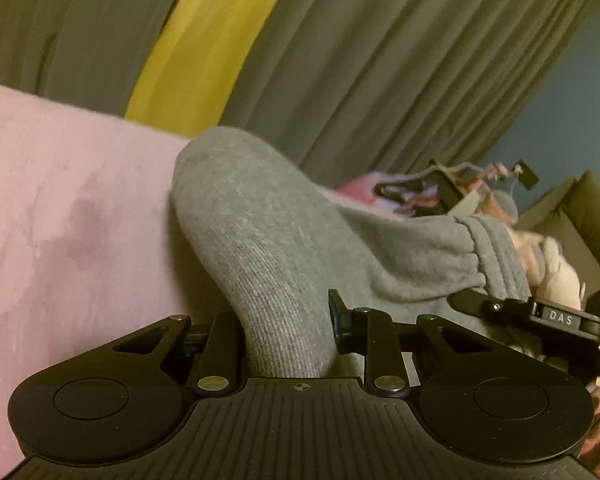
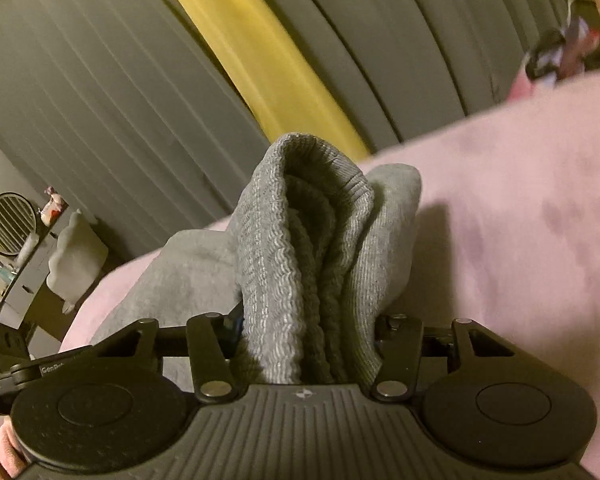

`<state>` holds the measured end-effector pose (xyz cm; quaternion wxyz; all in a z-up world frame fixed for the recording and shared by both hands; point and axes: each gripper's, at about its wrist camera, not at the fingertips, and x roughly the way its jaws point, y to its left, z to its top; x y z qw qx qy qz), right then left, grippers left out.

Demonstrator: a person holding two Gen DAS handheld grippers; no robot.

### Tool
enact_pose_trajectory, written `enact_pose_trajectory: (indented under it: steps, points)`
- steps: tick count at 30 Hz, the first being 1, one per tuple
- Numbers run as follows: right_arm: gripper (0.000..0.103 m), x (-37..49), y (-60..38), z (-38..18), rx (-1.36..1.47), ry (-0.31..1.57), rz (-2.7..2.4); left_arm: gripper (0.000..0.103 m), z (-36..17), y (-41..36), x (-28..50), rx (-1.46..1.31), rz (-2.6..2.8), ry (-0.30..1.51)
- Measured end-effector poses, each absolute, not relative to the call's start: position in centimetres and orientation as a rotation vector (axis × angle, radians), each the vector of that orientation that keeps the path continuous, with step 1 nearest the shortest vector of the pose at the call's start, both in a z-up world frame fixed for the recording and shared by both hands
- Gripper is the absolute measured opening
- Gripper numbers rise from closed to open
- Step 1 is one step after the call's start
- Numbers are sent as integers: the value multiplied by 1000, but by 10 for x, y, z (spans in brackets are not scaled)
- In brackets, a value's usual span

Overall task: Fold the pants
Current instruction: 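Open both grippers to release the folded pants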

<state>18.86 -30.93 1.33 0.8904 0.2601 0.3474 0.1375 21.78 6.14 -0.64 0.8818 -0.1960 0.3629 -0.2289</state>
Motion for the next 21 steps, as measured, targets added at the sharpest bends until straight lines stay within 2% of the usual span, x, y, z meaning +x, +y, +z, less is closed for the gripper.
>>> enact_pose_trajectory:
  steps: [2, 3, 4, 6, 10, 14, 17, 21]
  points:
    - [57, 192, -316, 20, 511, 690, 236, 41, -3, 61, 224, -423, -407, 729]
    - [65, 194, -319, 21, 485, 686, 196, 54, -4, 60, 226, -414, -353, 726]
    - [82, 196, -321, 22, 456, 693, 133, 62, -4, 60, 225, -390, -282, 719]
    - [96, 191, -328, 24, 426, 680, 15, 76, -4, 59, 220, -313, -159, 713]
    - [99, 166, -344, 20, 490, 659, -9, 88, -11, 58, 180, -214, -231, 719]
    - [99, 130, -352, -12, 609, 681, -6, 90, -32, 24, 121, 36, -303, 686]
    - [99, 119, -342, -32, 661, 748, -7, 87, -47, -11, 110, 210, -318, 704]
    - [99, 122, -325, -22, 566, 707, 53, 83, -54, -15, 128, 166, -247, 693]
